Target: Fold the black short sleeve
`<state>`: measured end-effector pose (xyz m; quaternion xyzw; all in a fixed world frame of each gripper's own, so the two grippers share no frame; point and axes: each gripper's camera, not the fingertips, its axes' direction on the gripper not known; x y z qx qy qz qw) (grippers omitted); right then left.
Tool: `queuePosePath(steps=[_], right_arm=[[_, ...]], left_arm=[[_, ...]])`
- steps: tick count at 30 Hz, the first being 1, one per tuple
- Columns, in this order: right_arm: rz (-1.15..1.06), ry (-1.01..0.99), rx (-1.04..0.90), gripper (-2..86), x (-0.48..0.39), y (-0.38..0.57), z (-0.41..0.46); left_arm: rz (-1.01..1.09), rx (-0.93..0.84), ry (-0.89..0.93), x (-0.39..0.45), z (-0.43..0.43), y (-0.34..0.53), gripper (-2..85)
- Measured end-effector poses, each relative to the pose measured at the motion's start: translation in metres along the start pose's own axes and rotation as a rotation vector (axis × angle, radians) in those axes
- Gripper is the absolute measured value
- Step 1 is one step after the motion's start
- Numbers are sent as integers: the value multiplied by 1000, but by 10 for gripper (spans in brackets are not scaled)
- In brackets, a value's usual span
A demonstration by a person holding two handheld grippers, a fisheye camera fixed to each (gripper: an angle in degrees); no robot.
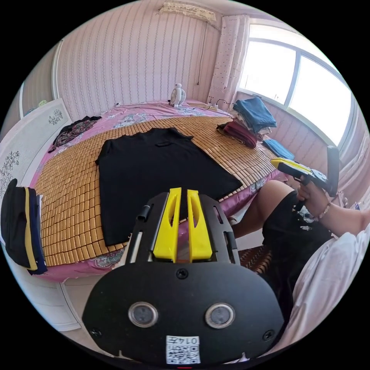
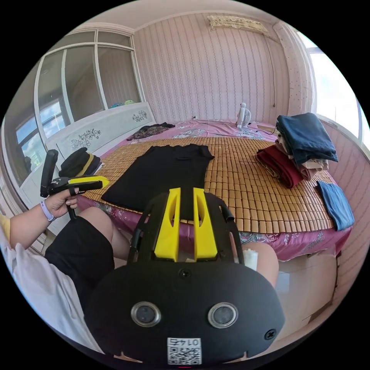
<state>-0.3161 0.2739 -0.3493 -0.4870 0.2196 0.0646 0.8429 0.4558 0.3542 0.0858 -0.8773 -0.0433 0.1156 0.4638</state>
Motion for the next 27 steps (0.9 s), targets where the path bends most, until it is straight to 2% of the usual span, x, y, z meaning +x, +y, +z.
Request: queuePosePath(steps=[7, 13, 17, 18, 23, 25, 27], right_arm=[[-19, -88, -85, 82, 52, -111, 125], [-104, -154, -167, 88, 105, -251, 316], [-22, -132, -271, 80, 141, -306, 454], [15, -130, -297, 77, 151, -312, 484], [49, -177, -386, 21, 174, -317, 566], [87, -165, -396, 8, 187, -319, 573], [178, -115, -319, 2, 210, -319, 554]], left_arm=[[-67, -52, -5, -67, 62, -114, 30], [-130, -142, -16, -131, 149, -238, 12], [-164, -234, -54, -154, 187, -291, -6], [-159, -193, -59, -156, 185, -299, -8], [-140, -215, -46, -166, 180, -335, -10], [-110, -223, -61, -166, 178, -350, -10], [-108, -235, -66, -169, 176, -369, -10]])
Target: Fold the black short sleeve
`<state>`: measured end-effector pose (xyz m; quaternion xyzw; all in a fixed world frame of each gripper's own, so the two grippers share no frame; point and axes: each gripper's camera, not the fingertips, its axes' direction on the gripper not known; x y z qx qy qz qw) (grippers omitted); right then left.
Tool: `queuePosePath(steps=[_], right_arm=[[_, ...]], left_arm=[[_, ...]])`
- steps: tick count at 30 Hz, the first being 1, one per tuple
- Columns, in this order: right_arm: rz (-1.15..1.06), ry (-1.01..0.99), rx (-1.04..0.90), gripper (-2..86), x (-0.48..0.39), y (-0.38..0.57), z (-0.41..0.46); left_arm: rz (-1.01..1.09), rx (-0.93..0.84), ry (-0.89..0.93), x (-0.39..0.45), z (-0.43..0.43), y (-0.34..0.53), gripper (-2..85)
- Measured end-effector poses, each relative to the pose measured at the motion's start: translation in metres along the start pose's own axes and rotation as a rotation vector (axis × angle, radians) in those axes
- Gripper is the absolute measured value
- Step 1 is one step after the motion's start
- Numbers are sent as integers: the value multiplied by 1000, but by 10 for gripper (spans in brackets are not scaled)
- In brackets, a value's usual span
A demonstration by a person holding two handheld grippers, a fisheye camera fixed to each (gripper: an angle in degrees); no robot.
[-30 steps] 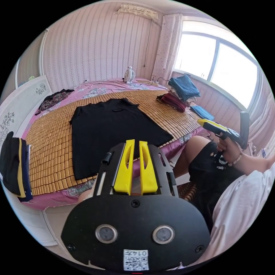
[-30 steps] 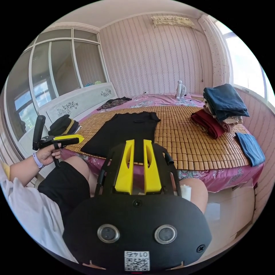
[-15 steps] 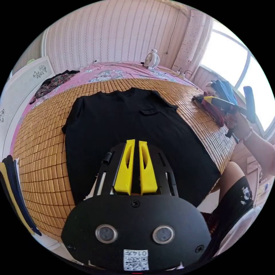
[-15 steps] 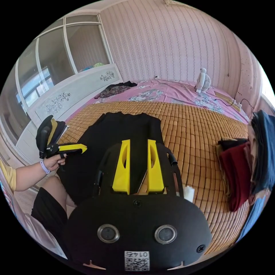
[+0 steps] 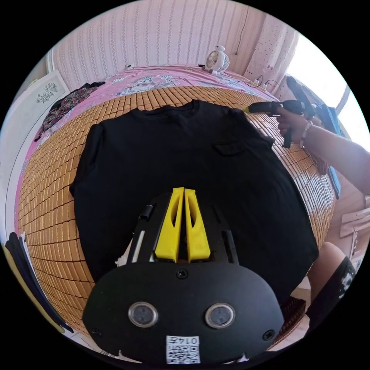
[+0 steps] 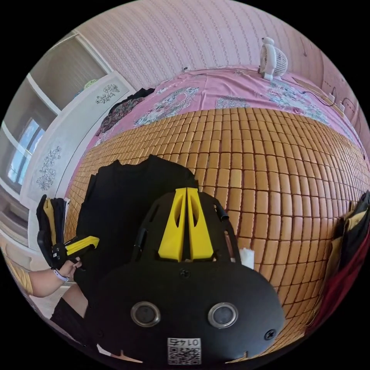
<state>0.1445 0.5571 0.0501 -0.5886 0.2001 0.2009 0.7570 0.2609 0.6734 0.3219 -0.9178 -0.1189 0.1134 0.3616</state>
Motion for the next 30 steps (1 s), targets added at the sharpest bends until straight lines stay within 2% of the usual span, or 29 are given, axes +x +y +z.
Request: queuePosePath(steps=[3, 7, 10, 12, 15, 18, 20, 24, 29, 30], right_arm=[[108, 135, -25, 2, 28, 7, -14], [158, 170, -69, 10, 52, 16, -11], [87, 107, -41, 32, 55, 26, -12], [78, -6, -84, 56, 55, 34, 0], [43, -58, -160, 68, 48, 42, 30], [55, -68, -238, 32, 50, 41, 61], [77, -55, -205, 18, 49, 42, 64], [126, -57, -166, 6, 53, 46, 72], [176, -90, -135, 2, 55, 39, 85], [178, -87, -131, 2, 53, 37, 87]], left_arm=[[-14, -14, 13, -6, -9, -23, -9], [-16, -18, 42, -5, -27, -57, -7], [34, 43, 57, 15, -48, -92, -4], [78, 85, 138, 43, -52, -129, 1], [112, 113, 211, 73, -38, -188, 17], [166, 135, 238, 95, -25, -258, 34], [236, 141, 267, 110, -19, -298, 38], [383, 47, 249, 154, 18, -366, 43], [465, -158, 136, 175, 84, -394, 45], [451, -120, 169, 169, 84, -398, 30]])
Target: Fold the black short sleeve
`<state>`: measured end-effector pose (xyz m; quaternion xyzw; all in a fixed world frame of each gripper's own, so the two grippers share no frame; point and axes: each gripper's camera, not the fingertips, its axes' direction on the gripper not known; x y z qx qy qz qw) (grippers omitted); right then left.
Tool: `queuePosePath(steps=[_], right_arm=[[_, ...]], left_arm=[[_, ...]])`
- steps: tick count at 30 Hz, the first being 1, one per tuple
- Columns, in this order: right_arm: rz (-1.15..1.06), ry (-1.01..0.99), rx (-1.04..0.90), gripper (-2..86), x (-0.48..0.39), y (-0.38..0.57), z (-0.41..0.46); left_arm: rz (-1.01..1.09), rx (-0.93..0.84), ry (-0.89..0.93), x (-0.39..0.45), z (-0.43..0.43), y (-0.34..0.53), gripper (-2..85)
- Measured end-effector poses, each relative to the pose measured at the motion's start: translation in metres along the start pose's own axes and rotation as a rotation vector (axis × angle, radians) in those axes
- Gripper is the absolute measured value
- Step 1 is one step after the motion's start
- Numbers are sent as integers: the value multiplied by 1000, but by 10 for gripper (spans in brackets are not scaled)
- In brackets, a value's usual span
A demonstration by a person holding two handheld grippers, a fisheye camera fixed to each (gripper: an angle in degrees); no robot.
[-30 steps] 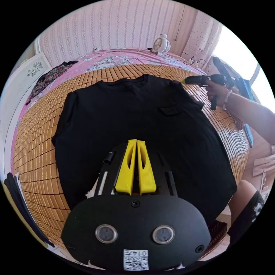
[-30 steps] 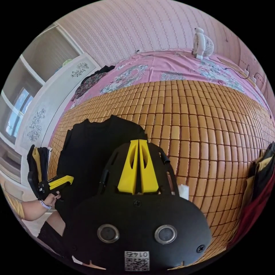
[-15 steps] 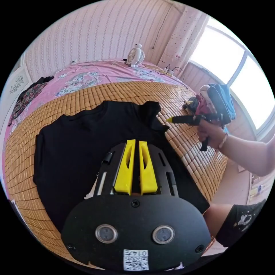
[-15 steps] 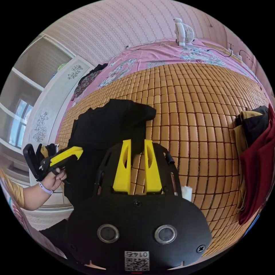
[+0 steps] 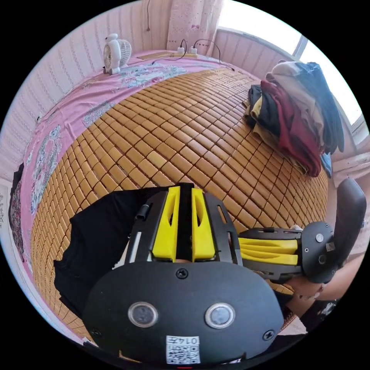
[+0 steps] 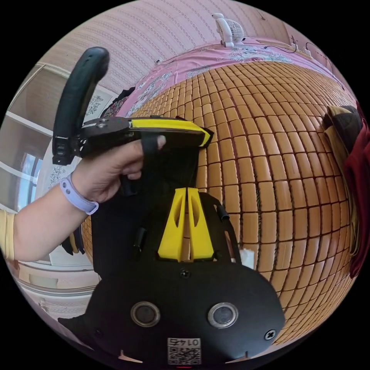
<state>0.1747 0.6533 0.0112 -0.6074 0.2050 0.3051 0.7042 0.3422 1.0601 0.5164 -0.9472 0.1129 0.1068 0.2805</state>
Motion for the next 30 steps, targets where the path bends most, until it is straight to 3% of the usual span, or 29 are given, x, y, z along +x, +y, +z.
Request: queuePosePath(steps=[4, 7, 12, 16, 19, 25, 27, 30], right_arm=[[-6, 21, 54, 1, -14, -2, -8], [-27, 31, 45, 1, -26, -6, -5], [4, 46, 12, 4, -37, -21, 9], [18, 76, 39, 6, -56, -23, -2], [-5, 105, 38, 8, -78, -21, -15], [-177, 124, 8, 12, -169, -42, -9], [-266, 67, -20, 14, -223, -65, 16], [-377, -24, -82, 19, -304, -103, 58]], left_arm=[[-31, 84, 8, -15, -6, 0, -3], [-65, 145, 116, -28, 1, 8, -2], [-97, 96, 166, -41, 18, 23, 62], [-134, 220, 164, -60, -23, 64, 72], [-207, 269, 124, -82, -50, 135, 68], [-546, 284, -34, -124, -86, 336, 39], [-722, 260, -117, -137, -90, 411, 37], [-894, 292, -98, -149, -86, 487, 37]])
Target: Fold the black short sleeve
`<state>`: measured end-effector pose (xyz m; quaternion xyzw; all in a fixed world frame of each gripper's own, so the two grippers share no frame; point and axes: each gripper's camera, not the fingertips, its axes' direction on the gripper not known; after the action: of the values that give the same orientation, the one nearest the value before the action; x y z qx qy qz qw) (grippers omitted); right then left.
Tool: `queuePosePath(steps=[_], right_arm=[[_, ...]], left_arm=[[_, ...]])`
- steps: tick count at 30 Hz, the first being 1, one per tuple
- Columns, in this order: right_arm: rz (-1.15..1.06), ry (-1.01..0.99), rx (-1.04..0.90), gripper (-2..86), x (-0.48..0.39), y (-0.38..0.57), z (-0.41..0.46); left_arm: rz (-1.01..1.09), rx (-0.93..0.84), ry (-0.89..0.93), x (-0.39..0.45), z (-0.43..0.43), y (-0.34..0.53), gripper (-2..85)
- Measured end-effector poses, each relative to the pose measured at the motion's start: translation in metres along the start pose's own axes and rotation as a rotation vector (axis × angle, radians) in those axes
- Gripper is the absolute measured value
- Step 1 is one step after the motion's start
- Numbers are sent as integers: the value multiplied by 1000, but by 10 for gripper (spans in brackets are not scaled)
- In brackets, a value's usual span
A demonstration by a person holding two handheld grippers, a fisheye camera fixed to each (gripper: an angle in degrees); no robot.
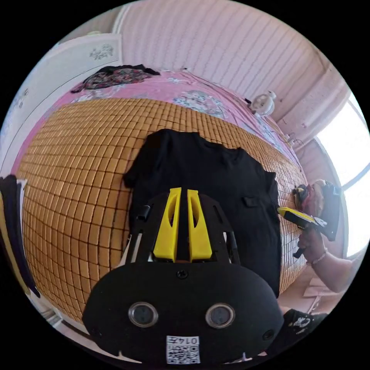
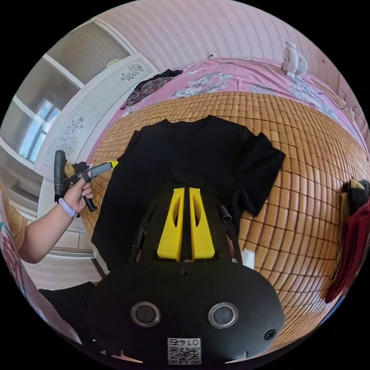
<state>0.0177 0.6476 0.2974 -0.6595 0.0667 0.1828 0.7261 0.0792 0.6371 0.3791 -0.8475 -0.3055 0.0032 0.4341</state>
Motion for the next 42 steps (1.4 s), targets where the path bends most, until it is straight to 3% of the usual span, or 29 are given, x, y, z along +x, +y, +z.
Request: queuePosePath(steps=[5, 10, 17, 22, 25, 33, 42], right_arm=[[-207, -89, -21, 33, -114, -128, 63], [-448, -32, -80, 63, -231, -241, 139], [-536, 94, -283, 81, -320, -359, 237], [-635, 81, -390, 8, -354, -388, 267], [-752, -2, -332, -1, -390, -404, 254], [-791, 18, -207, 18, -440, -415, 230], [-756, 139, -382, 72, -467, -379, 284]], left_arm=[[-167, 65, -25, -61, 0, 51, 44], [-306, 176, 99, -113, 12, 73, 54], [-336, 56, 124, -152, 64, 79, 77], [-267, -2, 130, -163, 85, 94, 5], [-261, 86, 144, -168, 73, 115, -5], [-356, 106, 128, -181, 81, 156, 41], [-352, 102, 134, -180, 97, 144, 63]])
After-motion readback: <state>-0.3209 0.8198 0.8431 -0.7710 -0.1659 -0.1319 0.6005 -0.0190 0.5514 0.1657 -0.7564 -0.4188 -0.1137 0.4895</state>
